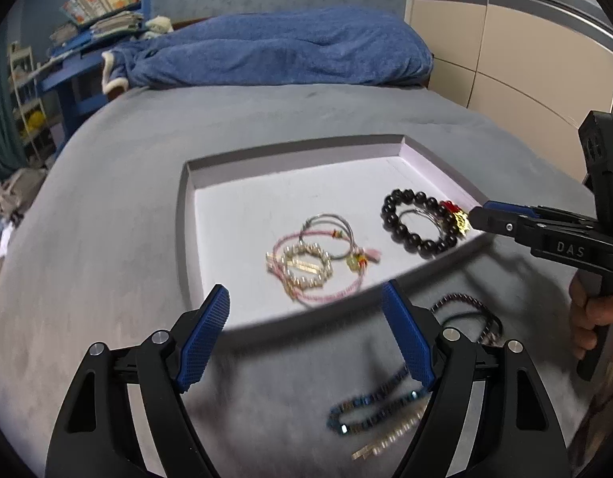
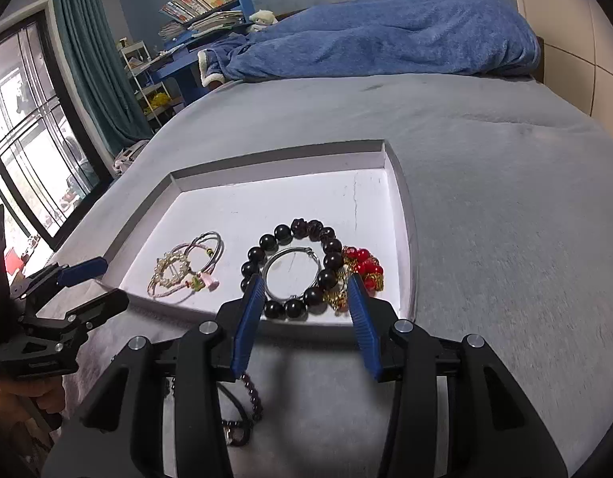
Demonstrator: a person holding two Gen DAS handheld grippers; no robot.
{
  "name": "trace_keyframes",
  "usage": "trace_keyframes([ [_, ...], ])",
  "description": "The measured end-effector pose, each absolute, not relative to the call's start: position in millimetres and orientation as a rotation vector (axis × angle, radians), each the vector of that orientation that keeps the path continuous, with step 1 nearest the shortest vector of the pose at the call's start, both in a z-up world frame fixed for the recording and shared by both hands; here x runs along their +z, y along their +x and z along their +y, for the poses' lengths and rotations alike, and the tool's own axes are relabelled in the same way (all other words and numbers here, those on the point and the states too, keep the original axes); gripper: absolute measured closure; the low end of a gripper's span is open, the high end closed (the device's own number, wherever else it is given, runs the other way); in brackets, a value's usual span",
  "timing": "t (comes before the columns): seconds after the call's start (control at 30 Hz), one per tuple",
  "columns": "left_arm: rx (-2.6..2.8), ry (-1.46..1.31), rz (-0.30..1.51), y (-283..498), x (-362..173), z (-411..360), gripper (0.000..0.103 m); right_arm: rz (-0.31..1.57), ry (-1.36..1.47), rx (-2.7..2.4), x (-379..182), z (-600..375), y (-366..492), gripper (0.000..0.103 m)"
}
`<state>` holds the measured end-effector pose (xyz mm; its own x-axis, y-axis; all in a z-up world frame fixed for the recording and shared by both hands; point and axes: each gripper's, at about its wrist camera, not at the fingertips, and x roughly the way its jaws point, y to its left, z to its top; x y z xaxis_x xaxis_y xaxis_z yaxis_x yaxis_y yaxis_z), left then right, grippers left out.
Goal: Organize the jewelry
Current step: 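Move both open tools back over the remaining jewelry beside the tray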
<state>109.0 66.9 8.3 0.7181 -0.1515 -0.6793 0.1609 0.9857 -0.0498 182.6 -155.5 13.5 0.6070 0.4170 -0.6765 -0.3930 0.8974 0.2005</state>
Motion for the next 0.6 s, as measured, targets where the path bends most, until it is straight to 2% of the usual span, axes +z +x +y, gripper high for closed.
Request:
trace_keyframes([
  [0.6, -0.261, 0.108, 0.794, 72, -6, 46, 0.024, 0.785, 0.048, 0.501, 15, -171, 153, 0.06],
])
